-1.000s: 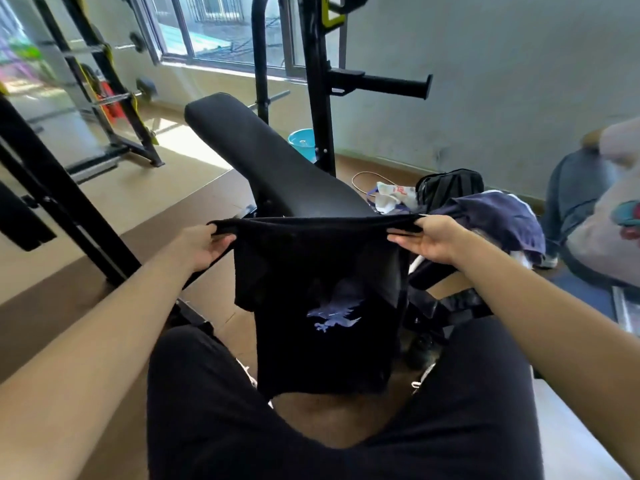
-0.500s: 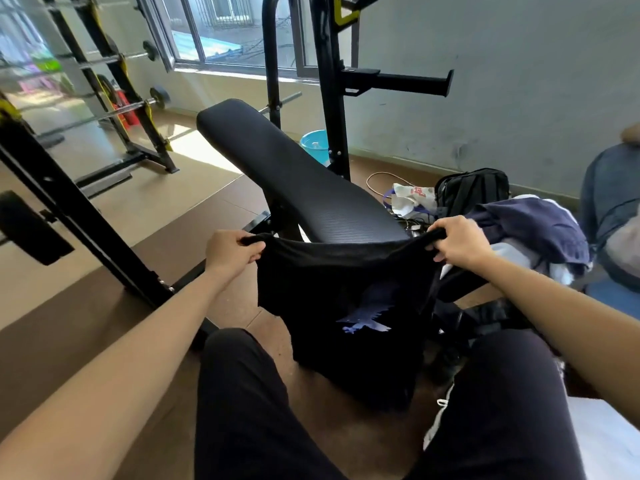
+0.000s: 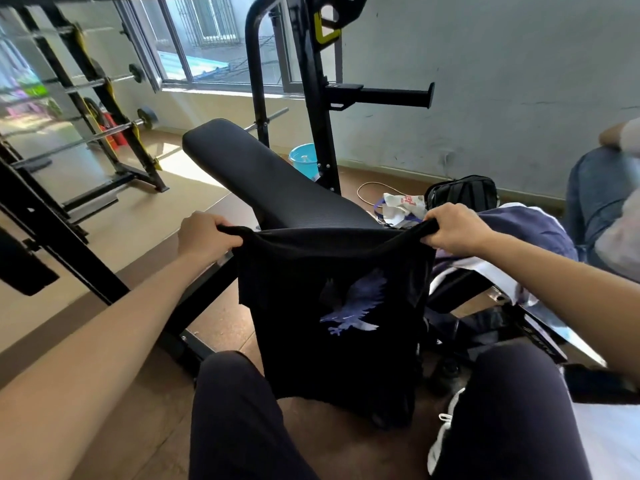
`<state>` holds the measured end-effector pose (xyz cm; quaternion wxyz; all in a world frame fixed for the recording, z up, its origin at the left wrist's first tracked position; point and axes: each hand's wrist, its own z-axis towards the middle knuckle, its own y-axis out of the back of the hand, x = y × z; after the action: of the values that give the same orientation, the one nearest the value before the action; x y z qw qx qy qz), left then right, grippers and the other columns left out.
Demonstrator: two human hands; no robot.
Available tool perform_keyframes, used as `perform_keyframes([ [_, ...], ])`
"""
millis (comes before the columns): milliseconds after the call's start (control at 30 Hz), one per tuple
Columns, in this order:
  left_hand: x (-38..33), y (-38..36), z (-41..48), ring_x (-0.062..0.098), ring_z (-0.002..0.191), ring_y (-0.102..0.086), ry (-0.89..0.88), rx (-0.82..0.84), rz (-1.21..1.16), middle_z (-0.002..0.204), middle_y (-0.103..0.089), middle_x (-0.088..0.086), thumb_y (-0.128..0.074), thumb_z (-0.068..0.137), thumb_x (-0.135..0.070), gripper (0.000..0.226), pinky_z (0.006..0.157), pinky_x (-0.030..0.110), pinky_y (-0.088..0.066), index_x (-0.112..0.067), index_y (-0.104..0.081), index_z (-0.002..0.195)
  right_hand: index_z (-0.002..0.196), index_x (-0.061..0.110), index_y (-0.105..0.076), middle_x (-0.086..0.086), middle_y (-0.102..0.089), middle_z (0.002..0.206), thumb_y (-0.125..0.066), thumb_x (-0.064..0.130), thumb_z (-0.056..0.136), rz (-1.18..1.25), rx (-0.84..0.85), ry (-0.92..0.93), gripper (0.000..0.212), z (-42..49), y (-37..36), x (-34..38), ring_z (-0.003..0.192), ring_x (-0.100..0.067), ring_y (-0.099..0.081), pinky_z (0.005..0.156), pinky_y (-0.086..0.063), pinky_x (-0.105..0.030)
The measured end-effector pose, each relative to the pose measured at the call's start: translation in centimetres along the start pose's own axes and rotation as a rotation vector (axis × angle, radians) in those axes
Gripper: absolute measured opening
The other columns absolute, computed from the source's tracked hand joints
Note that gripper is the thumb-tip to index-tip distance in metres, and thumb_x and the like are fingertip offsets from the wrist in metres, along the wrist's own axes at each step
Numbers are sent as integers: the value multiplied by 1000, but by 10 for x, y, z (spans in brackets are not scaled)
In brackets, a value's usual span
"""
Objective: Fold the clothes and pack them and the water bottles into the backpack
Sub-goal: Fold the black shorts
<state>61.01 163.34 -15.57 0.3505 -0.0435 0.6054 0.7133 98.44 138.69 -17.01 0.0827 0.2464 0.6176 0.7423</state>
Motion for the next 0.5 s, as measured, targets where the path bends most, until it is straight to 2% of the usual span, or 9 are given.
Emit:
perform_keyframes([
  [100, -3, 2, -4, 23, 90, -67, -93, 28, 28, 90, -75, 4, -83, 80, -26, 18, 79, 33, -51, -14, -79, 93, 81, 21, -73, -5, -66, 75, -76, 18, 76, -17, 10, 2, 7, -4, 5, 2, 86, -37, -67, 68, -43, -34],
  [167, 2, 2, -1, 22, 98, -65, -144, 150, -27, 100, -71, 0, -82, 82, -20, 13, 89, 36, -52, -16, -76, 93, 73, 25, -69, -2, -65, 70, -76, 23, 78, -21, 12, -18, 9, -6, 5, 0, 81, -34, -67, 67, -42, -32],
  [233, 8, 7, 2, 18, 112, -61, -175, 315, -124, 117, -67, -4, -80, 86, -15, 12, 101, 36, -48, -18, -73, 95, 76, 28, -73, -3, -63, 71, -75, 25, 80, -16, -27, -10, 5, -6, 5, -3, 81, -35, -67, 69, -42, -32],
  [267, 10, 9, 3, 17, 118, -61, -166, 400, -222, 122, -68, -5, -77, 88, -14, 12, 106, 37, -46, -19, -74, 99, 81, 25, -77, -2, -60, 72, -77, 20, 79, 19, -55, 17, 6, -5, 5, -5, 83, -35, -66, 71, -41, -31],
  [333, 9, 10, 1, 18, 113, -66, -64, 550, -581, 113, -73, 1, -67, 95, -12, 12, 103, 36, -50, -20, -73, 101, 88, 15, -79, -3, -58, 81, -79, 6, 78, 215, -103, 70, 13, -1, 5, -8, 85, -27, -63, 77, -41, -28],
  [367, 6, 4, 0, 19, 104, -69, 45, 562, -794, 104, -74, 4, -61, 99, -8, 15, 94, 33, -55, -18, -72, 98, 86, 14, -77, -4, -60, 85, -79, 1, 80, 368, -112, 51, 15, 1, 5, -8, 84, -19, -62, 78, -42, -26],
  [400, 4, -5, -2, 19, 96, -70, 159, 505, -919, 100, -75, 5, -57, 101, -7, 16, 83, 31, -58, -15, -70, 100, 81, 19, -73, -4, -63, 83, -77, 0, 82, 496, -119, 8, 20, 2, 4, -7, 78, -10, -61, 77, -43, -24],
  [433, 2, -18, 0, 20, 91, -71, 249, 405, -951, 101, -76, 8, -58, 101, -10, 13, 74, 30, -60, -11, -70, 105, 77, 25, -69, -2, -64, 78, -77, 3, 84, 556, -130, -48, 24, 3, 0, -6, 72, -4, -59, 74, -44, -23],
  [500, -1, -44, -2, 26, 92, -72, 352, 210, -766, 109, -75, 15, -68, 96, -21, 23, 67, 32, -61, -6, -70, 113, 72, 22, -66, -5, -63, 74, -79, 19, 86, 521, -147, -185, 20, 9, -17, -9, 71, -12, -58, 70, -41, -29],
])
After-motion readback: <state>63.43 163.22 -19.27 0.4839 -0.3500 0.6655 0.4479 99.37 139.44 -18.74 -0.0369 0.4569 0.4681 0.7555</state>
